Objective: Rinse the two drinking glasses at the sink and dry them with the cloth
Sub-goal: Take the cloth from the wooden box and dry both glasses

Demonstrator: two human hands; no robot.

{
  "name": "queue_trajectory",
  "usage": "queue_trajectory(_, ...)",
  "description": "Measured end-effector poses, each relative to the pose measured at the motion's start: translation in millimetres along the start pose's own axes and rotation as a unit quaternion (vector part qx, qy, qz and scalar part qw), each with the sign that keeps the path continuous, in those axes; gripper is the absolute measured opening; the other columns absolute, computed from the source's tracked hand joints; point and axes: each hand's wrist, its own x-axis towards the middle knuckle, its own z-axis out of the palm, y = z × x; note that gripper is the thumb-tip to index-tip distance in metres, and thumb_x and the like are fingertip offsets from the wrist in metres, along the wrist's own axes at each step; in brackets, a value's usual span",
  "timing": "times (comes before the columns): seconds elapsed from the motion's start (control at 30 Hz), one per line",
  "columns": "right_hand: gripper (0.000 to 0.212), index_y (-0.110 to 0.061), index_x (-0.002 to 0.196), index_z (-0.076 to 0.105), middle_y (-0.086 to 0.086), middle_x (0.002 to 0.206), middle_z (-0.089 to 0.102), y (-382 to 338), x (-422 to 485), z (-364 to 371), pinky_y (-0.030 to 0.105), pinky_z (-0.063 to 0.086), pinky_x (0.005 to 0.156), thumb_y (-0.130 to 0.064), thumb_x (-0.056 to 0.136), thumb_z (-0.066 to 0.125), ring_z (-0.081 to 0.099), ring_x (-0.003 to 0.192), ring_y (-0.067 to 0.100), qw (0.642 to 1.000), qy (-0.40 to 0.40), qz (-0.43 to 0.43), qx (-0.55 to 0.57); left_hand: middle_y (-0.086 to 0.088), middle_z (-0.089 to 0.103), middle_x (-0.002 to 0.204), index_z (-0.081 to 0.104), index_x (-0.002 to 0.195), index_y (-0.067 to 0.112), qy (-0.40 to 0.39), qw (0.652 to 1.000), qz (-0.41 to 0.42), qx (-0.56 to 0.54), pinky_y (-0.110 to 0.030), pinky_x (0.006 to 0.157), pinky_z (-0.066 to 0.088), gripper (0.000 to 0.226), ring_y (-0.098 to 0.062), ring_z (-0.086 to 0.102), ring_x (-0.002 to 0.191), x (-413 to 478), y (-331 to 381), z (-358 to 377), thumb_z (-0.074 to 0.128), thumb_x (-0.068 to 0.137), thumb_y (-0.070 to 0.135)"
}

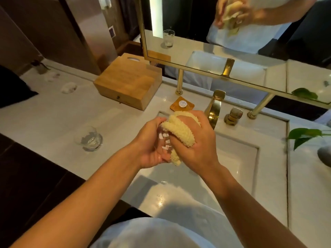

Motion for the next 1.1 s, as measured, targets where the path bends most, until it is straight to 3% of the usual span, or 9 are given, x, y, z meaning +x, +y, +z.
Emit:
queue_trajectory(0.1,0.043,-0.008,0.116,0.07,0.014,0.114,0.066,6,7,0,0.025,0.048,0.089,-0.04,0.087,0.065,0.06,0.107,0.023,0.997,-0.052,-0.06,-0.014,-0.004,0.051,0.064,0.059,0.075,0.015,-0.036,0.997,-0.051,-0.037,-0.015,0.044,0.033,0.029,-0.016,0.045,0.049,-1,7,-9,0.043,0.091,0.034)
queue_trajectory(0.2,0.033,-0.017,0.115,0.066,0.003,0.109,0.067,-6,8,20,0.019,0.051,0.085,-0.039,0.092,0.061,0.064,0.098,0.006,0.978,0.02,0.191,0.082,-0.001,0.052,0.065,0.051,0.077,0.02,0.118,0.975,0.148,0.113,-0.025,0.045,0.035,0.028,-0.019,0.05,0.053,7,3,-8,0.042,0.098,0.036)
queue_trajectory(0.3,0.032,-0.014,0.116,0.067,0.011,0.107,0.073,-4,12,49,0.036,0.059,0.079,-0.037,0.095,0.062,0.073,0.093,0.021,0.764,0.032,0.539,0.354,-0.001,0.054,0.094,0.049,0.099,0.026,0.206,0.778,0.397,0.442,-0.036,0.064,0.046,0.019,-0.021,0.057,0.08,14,-8,-26,0.04,0.1,0.043)
queue_trajectory(0.43,0.019,-0.005,0.093,0.066,0.014,0.082,0.062,2,15,71,0.028,0.046,0.084,-0.013,0.079,0.077,0.058,0.084,0.021,0.487,-0.111,0.663,0.557,-0.005,0.045,0.105,0.05,0.117,0.025,0.049,0.566,0.465,0.679,-0.034,0.062,0.047,0.035,-0.02,0.048,0.081,12,13,-76,0.042,0.095,0.051)
queue_trajectory(0.5,0.016,-0.004,0.091,0.066,0.011,0.08,0.062,1,12,90,0.029,0.05,0.078,-0.019,0.088,0.072,0.059,0.08,0.02,0.488,-0.133,0.677,0.534,-0.007,0.046,0.109,0.047,0.12,0.026,-0.005,0.462,0.467,0.754,-0.038,0.059,0.049,0.038,-0.023,0.047,0.086,14,35,-100,0.04,0.094,0.054)
queue_trajectory(0.6,0.029,0.0,0.103,0.067,0.015,0.084,0.071,-1,12,125,0.033,0.056,0.065,-0.027,0.095,0.062,0.068,0.074,0.024,0.63,-0.053,0.671,0.388,-0.008,0.044,0.116,0.039,0.127,0.031,0.042,0.382,0.428,0.818,-0.036,0.061,0.041,0.041,-0.027,0.047,0.096,20,74,-134,0.037,0.095,0.057)
queue_trajectory(0.7,0.028,-0.006,0.1,0.072,0.014,0.092,0.077,-12,25,150,0.033,0.06,0.07,-0.033,0.092,0.067,0.073,0.08,0.027,0.751,0.035,0.608,0.255,-0.007,0.044,0.119,0.04,0.13,0.032,0.116,0.437,0.367,0.813,-0.034,0.068,0.038,0.042,-0.028,0.049,0.106,29,120,-176,0.039,0.097,0.058)
queue_trajectory(0.8,0.034,-0.003,0.106,0.071,0.018,0.097,0.076,-18,37,168,0.047,0.059,0.087,-0.034,0.091,0.069,0.074,0.089,0.033,0.734,0.039,0.614,0.289,-0.006,0.044,0.118,0.039,0.129,0.033,0.164,0.503,0.305,0.792,-0.037,0.072,0.041,0.041,-0.027,0.049,0.103,44,160,-223,0.039,0.097,0.059)
queue_trajectory(1.1,0.037,0.001,0.115,0.068,0.022,0.094,0.072,-22,10,212,0.049,0.055,0.089,-0.026,0.09,0.068,0.069,0.087,0.036,0.701,0.113,0.646,0.278,-0.011,0.04,0.123,0.039,0.111,0.032,0.117,0.534,0.173,0.819,-0.05,0.088,0.047,0.028,-0.034,0.044,0.111,99,187,-310,0.047,0.095,0.052)
